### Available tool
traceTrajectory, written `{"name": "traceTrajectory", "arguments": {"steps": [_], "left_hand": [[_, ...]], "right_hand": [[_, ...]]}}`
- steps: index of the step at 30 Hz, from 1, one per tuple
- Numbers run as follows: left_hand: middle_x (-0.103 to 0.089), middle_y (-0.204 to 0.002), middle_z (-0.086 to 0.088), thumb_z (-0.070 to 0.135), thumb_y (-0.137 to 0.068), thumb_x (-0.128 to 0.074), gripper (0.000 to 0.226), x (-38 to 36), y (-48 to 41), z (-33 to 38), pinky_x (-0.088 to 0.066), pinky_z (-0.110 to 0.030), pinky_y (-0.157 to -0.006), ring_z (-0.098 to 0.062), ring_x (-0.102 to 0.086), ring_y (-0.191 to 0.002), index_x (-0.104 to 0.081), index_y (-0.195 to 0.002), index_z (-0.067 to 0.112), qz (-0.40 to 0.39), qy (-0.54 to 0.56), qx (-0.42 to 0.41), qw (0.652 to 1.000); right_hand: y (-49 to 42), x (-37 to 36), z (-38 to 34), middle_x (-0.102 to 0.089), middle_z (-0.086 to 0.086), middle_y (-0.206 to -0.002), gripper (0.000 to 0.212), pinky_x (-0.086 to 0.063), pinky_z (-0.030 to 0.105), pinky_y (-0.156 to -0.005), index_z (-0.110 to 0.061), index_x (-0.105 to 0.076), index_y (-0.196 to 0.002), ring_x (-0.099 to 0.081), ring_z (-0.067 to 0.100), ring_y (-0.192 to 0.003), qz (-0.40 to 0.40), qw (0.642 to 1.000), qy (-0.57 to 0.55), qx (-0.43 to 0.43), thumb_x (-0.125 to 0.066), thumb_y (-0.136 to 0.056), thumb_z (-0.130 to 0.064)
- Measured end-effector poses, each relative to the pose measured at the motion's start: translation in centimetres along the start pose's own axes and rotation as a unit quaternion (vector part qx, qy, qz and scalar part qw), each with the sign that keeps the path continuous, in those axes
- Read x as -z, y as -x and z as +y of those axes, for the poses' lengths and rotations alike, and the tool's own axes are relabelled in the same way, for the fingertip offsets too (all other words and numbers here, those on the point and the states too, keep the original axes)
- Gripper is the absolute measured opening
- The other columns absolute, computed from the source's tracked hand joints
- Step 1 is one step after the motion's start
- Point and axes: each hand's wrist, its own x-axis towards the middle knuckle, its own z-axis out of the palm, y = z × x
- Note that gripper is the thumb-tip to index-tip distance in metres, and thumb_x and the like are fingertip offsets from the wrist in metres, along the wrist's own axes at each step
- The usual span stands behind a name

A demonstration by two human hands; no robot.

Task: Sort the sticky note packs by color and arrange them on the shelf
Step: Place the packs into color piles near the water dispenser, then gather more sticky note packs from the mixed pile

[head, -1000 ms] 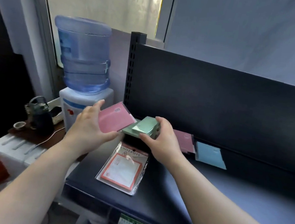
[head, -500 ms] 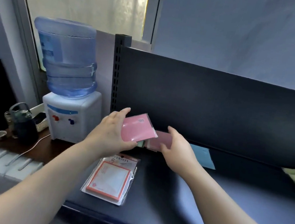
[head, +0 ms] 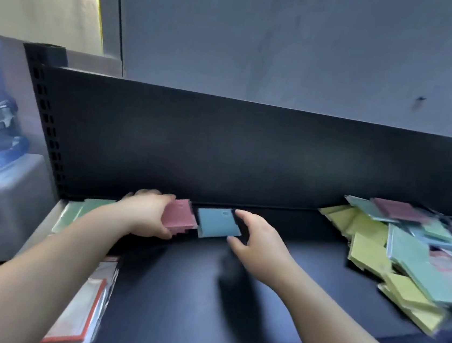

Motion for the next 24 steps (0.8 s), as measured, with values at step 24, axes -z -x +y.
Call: {"name": "traceTrajectory", "arguments": {"steps": [24], "left_hand": [[-0.034, -0.147, 0.012, 0.050, -0.088, -0.056, 0.066, -1.9, 4.0, 28.7, -0.032, -0.032, -0.110, -0.012, -0.033, -0.135, -0.031, -0.145, 0.030, 0.094, 0.018, -0.224, 0.970]], "right_hand": [[12.7, 14.7, 19.2, -0.042, 0.000, -0.143, 0.056, -0.024, 0.035, -0.110, -0.020, -0.043, -0.139, -0.037, 0.022, -0.132, 0.092, 0.975, 0.196, -0.049, -0.053, -0.090, -0.047]]}}
